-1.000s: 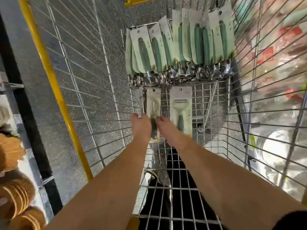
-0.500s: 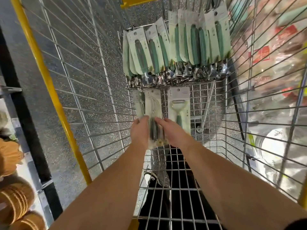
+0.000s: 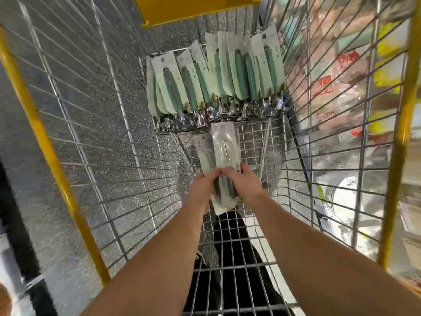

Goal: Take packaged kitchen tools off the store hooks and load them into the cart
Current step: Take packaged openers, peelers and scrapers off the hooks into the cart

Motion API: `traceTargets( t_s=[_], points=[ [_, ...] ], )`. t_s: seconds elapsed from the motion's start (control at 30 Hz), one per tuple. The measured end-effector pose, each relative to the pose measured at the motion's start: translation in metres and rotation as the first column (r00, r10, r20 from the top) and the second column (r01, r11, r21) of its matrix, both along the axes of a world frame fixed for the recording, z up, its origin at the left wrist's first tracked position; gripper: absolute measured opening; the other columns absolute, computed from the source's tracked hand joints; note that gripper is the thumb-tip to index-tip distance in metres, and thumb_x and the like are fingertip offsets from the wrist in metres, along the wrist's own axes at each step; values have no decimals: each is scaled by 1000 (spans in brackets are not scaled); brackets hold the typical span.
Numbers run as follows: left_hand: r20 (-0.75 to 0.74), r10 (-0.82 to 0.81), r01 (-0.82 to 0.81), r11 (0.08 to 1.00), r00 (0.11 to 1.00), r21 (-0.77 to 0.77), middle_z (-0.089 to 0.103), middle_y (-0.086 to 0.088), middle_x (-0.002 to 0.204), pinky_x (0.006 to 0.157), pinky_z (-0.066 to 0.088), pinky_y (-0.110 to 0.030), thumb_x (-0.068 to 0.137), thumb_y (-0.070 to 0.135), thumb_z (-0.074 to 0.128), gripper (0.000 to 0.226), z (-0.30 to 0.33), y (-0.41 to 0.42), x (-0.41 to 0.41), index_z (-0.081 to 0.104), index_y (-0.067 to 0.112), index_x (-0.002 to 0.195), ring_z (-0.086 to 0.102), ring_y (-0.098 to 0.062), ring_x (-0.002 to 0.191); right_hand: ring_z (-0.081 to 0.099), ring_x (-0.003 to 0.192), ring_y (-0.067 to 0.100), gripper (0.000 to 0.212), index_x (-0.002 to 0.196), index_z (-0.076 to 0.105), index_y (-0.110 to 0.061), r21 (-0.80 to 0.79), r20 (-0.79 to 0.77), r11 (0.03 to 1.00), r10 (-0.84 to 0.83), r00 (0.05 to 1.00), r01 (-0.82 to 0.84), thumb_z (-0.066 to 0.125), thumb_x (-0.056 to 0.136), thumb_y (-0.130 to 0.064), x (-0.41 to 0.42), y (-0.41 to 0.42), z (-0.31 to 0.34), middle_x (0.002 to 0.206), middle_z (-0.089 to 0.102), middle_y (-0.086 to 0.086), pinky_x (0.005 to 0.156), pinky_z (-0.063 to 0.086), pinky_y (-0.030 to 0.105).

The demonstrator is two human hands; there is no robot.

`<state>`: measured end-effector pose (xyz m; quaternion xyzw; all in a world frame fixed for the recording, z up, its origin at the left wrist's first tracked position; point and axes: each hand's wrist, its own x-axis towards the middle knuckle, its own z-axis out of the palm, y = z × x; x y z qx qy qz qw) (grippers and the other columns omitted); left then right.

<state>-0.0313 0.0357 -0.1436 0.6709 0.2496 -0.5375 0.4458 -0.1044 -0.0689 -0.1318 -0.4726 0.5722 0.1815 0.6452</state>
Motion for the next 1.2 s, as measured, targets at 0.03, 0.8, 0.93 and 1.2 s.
traceTargets(
  t_s=[0.03,0.8,0.93,1.2],
  points=[
    [14,-11,11,1000,1000,-2,74,-9,112,101,52,-48,85,41,74,54,-5,-1,-3,61,7,125,69,-30,104,59,102,19,35,120,51,-25,-53,-28,998,29,999,-30,65,93,-41,1,-1,-4,121,56,1,97,53,46],
    [-72,81,-79,996,994,29,74,-13,109,78,59,-59,64,49,89,72,46,19,-13,64,12,121,72,-38,97,66,101,32,45,123,50,-21,195,-51,960,-194,980,200,68,88,-44,-18,25,31,114,65,11,89,56,56],
    [-93,24,-32,996,995,-84,78,-14,90,72,61,-51,81,42,80,43,109,19,-10,72,11,110,73,-38,87,67,99,33,43,120,54,-21,172,5,966,-197,980,193,68,88,-46,-24,23,85,112,66,12,84,59,53],
    [74,-2,39,867,997,-497,72,-16,118,89,57,-43,103,35,52,37,254,55,-33,66,6,121,73,-27,101,70,100,29,57,125,58,-20,-90,335,974,-169,927,210,79,79,-47,-65,45,241,115,70,8,85,58,47]
  ],
)
